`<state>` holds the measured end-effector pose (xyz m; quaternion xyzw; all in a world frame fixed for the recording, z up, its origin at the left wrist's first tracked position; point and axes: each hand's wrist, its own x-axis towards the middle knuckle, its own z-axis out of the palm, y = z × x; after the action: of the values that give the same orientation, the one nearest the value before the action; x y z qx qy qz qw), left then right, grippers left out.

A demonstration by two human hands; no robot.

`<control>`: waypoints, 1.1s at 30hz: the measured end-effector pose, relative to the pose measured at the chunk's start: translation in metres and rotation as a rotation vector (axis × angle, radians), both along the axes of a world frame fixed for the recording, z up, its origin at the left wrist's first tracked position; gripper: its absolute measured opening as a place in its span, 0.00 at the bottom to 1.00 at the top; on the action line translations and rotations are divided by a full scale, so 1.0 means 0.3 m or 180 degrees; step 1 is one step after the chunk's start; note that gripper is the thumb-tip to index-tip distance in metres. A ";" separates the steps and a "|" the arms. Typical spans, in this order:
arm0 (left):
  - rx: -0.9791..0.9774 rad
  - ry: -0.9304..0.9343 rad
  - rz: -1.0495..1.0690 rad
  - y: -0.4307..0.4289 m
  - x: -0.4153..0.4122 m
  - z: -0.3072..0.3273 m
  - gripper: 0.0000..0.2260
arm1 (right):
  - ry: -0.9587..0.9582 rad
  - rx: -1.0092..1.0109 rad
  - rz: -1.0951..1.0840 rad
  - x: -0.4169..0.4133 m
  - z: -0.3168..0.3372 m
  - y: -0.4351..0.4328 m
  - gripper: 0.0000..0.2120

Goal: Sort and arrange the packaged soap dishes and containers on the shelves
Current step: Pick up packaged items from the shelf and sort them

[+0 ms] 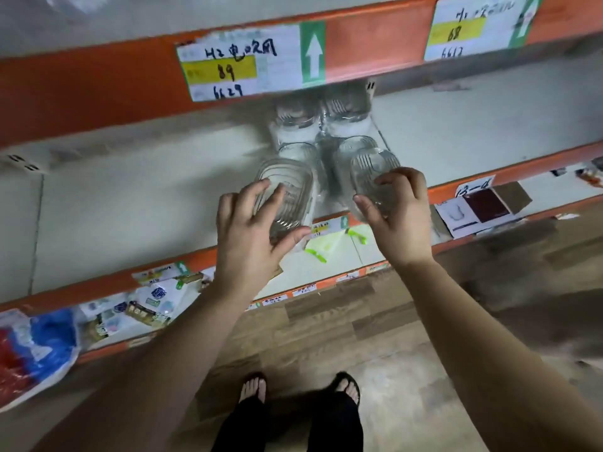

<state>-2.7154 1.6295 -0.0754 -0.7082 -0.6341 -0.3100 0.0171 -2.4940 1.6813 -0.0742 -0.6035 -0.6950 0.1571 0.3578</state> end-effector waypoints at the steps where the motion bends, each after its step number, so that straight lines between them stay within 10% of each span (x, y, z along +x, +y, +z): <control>1: 0.0028 0.0005 0.0094 0.017 0.021 -0.006 0.28 | -0.0037 -0.0009 0.0064 0.017 -0.002 0.039 0.17; 22: 0.0092 -0.0232 0.1030 0.234 0.244 -0.053 0.28 | -0.0805 -0.0033 0.0458 0.083 -0.101 0.241 0.18; 33: -0.0839 -0.0009 0.0962 0.245 0.267 -0.110 0.27 | -0.0689 0.0371 0.0651 0.119 -0.125 0.103 0.13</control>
<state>-2.6352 1.7030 -0.1082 -0.6006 -0.7683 -0.2192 -0.0304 -2.4583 1.7122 -0.1118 -0.5212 -0.7954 0.0861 0.2973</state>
